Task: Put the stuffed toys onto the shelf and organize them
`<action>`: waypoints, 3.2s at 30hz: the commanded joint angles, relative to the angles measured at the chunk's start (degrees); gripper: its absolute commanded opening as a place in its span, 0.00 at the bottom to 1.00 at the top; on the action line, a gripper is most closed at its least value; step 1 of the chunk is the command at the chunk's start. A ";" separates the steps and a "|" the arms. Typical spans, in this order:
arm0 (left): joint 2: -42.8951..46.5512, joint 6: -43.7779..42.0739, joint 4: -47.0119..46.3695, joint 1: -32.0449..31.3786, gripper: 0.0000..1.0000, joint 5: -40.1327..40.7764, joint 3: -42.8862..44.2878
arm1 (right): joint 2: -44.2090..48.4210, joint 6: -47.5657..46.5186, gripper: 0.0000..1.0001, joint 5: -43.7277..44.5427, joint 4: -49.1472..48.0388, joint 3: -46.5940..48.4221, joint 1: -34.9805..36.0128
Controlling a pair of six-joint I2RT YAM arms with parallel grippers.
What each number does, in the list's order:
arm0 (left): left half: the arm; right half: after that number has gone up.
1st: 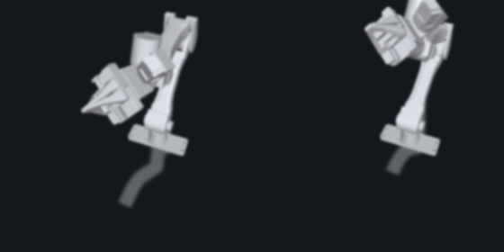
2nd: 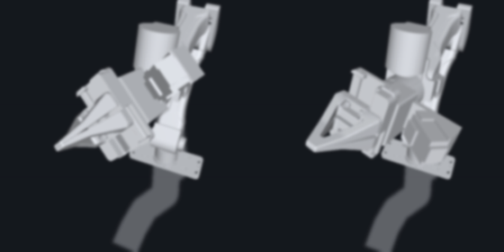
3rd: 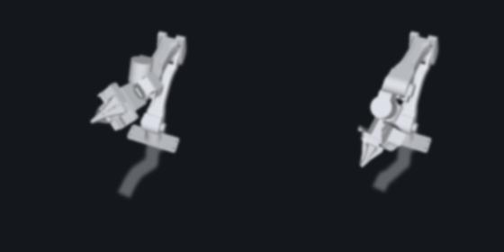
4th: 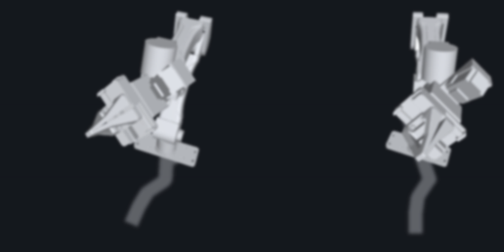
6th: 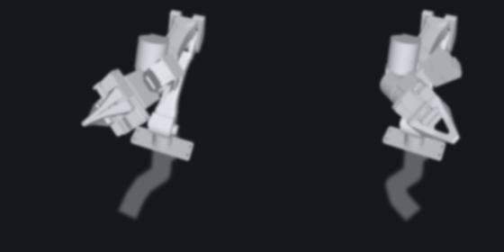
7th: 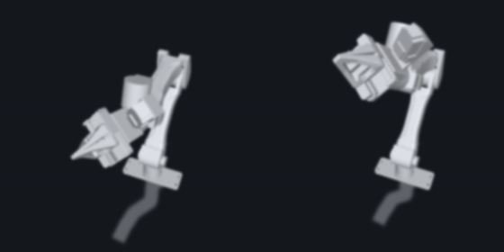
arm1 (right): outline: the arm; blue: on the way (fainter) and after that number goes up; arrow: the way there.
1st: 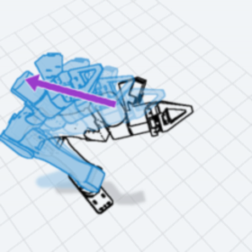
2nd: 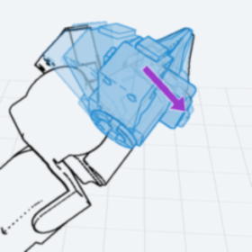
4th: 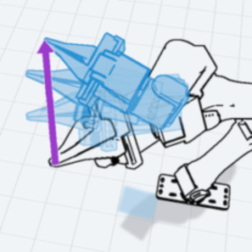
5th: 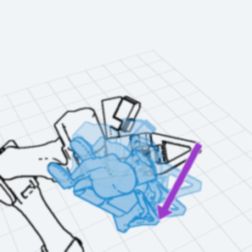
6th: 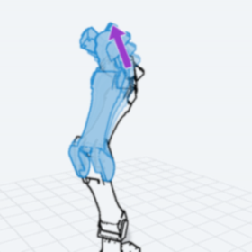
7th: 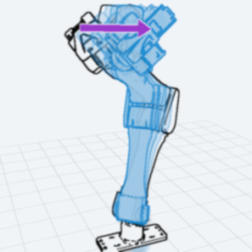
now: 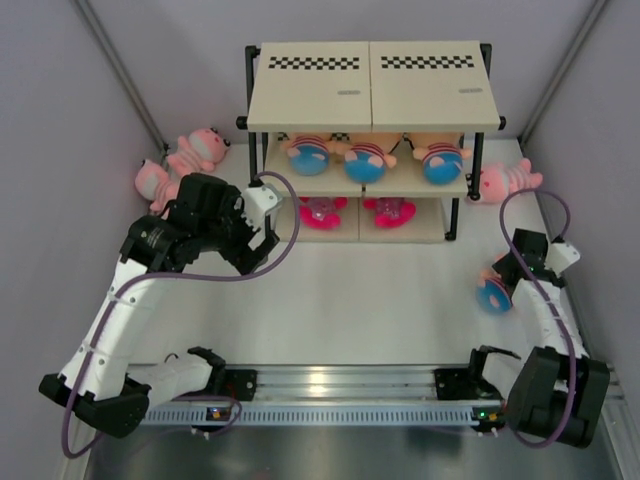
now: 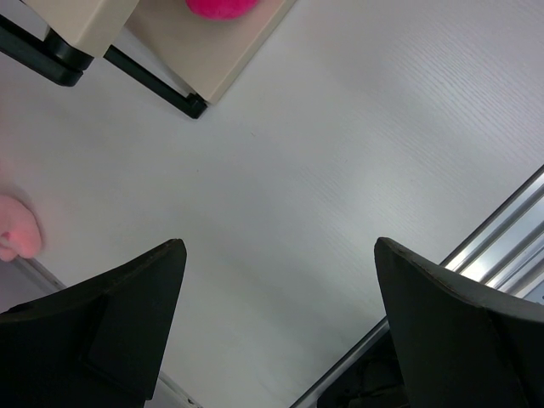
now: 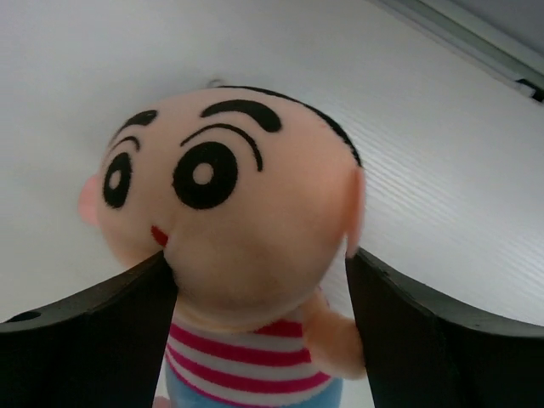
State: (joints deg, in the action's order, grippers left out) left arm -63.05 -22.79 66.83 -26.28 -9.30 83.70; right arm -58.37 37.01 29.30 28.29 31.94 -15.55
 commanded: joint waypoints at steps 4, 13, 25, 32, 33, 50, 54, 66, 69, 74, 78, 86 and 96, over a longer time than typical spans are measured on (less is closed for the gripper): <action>0.12 0.02 -1.88 0.36 0.99 -0.37 0.24 | -1.40 -3.35 0.45 -9.26 -7.98 -1.97 -0.71; -0.76 0.02 -1.96 0.53 0.99 -0.19 1.02 | 14.68 -10.29 0.00 -7.94 -2.11 3.01 -0.62; -1.82 1.08 -1.88 0.71 0.99 -1.51 3.75 | 20.22 -16.53 0.00 -6.44 10.37 29.63 6.84; -2.61 1.69 -1.79 0.97 0.98 -3.44 4.80 | 13.82 -24.88 0.00 -41.20 14.86 45.13 10.18; -2.87 1.78 -1.88 1.06 0.99 -3.79 4.98 | 13.63 -24.97 0.00 -51.61 14.60 45.57 11.76; -3.93 4.24 -1.70 2.99 0.98 -15.57 3.75 | 0.49 -26.11 0.00 -24.05 -6.93 37.92 69.31; -3.57 4.68 -1.70 3.43 0.99 -18.64 4.71 | -9.20 -26.47 0.00 -24.38 -8.08 44.85 74.26; -4.71 3.80 -1.79 4.05 0.99 -26.47 5.33 | -18.01 -26.64 0.00 -32.46 -13.53 48.12 76.28; -6.47 4.85 -1.88 3.96 0.99 -24.46 6.38 | -17.92 -27.61 0.00 -35.27 -15.53 47.51 76.72; -10.16 4.33 -1.88 4.05 0.32 -25.85 7.18 | -17.83 -28.57 0.01 -42.29 -18.10 46.46 77.16; -10.96 2.75 -1.88 4.13 0.00 -25.59 7.18 | -14.85 -32.34 0.50 -42.49 -15.65 43.83 77.16; -7.71 -1.38 -1.88 4.66 0.00 -31.56 2.79 | 7.90 -58.35 0.85 -38.86 -17.37 24.60 77.16; -7.27 -1.56 -1.17 4.57 0.00 -34.47 2.69 | 8.28 -76.20 0.99 -39.58 -20.90 16.83 77.78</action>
State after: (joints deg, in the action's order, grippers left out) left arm -72.03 -23.11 66.96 -21.78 -40.53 85.82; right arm -47.57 -31.48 -9.96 11.44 46.89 60.75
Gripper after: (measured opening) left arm 0.239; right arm 0.992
